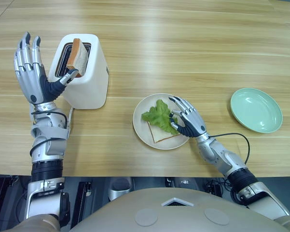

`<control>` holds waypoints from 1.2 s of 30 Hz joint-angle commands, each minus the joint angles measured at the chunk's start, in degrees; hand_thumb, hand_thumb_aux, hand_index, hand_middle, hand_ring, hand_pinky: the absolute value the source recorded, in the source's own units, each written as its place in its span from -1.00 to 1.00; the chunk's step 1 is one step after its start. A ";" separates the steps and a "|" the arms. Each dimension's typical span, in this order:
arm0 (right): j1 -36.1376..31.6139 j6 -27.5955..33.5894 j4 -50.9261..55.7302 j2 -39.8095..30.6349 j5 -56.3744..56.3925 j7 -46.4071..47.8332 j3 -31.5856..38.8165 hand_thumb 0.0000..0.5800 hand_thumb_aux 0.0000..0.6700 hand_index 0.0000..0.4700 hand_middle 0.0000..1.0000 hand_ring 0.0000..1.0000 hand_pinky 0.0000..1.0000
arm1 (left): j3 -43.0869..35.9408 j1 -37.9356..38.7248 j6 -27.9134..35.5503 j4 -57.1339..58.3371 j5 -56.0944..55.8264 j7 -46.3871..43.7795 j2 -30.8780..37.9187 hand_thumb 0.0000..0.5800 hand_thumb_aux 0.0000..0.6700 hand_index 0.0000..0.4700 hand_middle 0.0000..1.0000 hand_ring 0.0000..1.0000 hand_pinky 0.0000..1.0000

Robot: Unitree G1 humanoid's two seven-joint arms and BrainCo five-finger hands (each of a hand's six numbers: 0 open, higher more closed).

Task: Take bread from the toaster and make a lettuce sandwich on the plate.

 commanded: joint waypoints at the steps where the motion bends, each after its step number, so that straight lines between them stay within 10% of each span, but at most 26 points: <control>1: 0.22 -0.48 0.80 -0.45 -0.31 -0.46 0.59 1.00 1.00 0.96 -1.00 -1.00 -1.00 | -4.49 -2.43 3.08 6.20 0.55 -4.25 1.67 -1.00 -1.00 -1.00 -1.00 -1.00 -1.00; 2: 0.35 -0.44 0.57 -0.53 -0.10 -0.50 0.49 1.00 1.00 0.96 -1.00 -1.00 -1.00 | -5.50 -2.98 3.37 7.24 0.57 -4.96 2.11 -1.00 -1.00 -1.00 -1.00 -1.00 -1.00; 3: 0.55 -0.51 0.34 -0.64 0.23 -0.51 0.30 0.71 0.24 0.21 -1.00 -1.00 -1.00 | -6.51 -3.63 3.63 8.56 0.61 -5.61 2.51 -1.00 -1.00 -1.00 -1.00 -1.00 -1.00; 4: 0.75 -0.58 0.02 -0.85 0.52 -0.45 0.12 -1.00 -1.00 -1.00 -1.00 -1.00 -1.00 | -7.59 -4.31 3.94 10.01 0.81 -5.92 3.03 -1.00 -1.00 -1.00 -1.00 -1.00 -1.00; 16: 4.21 0.51 -6.07 -3.67 1.01 -0.92 -3.70 -1.00 -1.00 -1.00 -1.00 -1.00 -1.00 | -12.59 -6.88 5.42 11.18 -0.80 -10.90 5.86 -1.00 -1.00 -1.00 -1.00 -1.00 -1.00; 18: 4.66 0.18 -7.02 -3.60 1.24 -0.92 -4.13 -1.00 -1.00 -1.00 -1.00 -1.00 -1.00 | -12.46 -6.75 5.37 10.85 -1.73 -11.75 6.02 0.93 0.63 0.60 -1.00 -1.00 -1.00; 19: 4.89 -0.20 -7.46 -3.62 1.26 -1.05 -4.25 -1.00 -1.00 -1.00 -1.00 -1.00 -1.00 | -12.33 -6.64 5.26 10.63 -2.26 -12.27 6.11 1.00 1.00 0.96 -1.00 -1.00 -1.00; 24: 6.47 -1.55 -10.33 -3.70 2.14 -3.59 -6.59 -1.00 -1.00 -1.00 -1.00 -1.00 -1.00 | -12.85 -6.66 4.18 10.34 -4.31 -15.13 6.70 1.00 1.00 0.96 -0.56 -0.56 -0.56; 25: 6.56 -1.79 -10.75 -3.61 2.31 -4.13 -7.10 -1.00 -1.00 -1.00 -1.00 -1.00 -1.00 | -12.84 -6.39 4.03 9.66 -4.58 -15.34 6.77 1.00 1.00 0.96 1.00 1.00 1.00; 36: 6.83 -2.50 -11.36 -1.62 2.17 -6.56 -8.66 -1.00 -1.00 -1.00 -1.00 -1.00 -1.00 | -5.40 -3.31 0.39 -2.84 -7.84 -3.85 4.86 1.00 1.00 0.96 1.00 1.00 1.00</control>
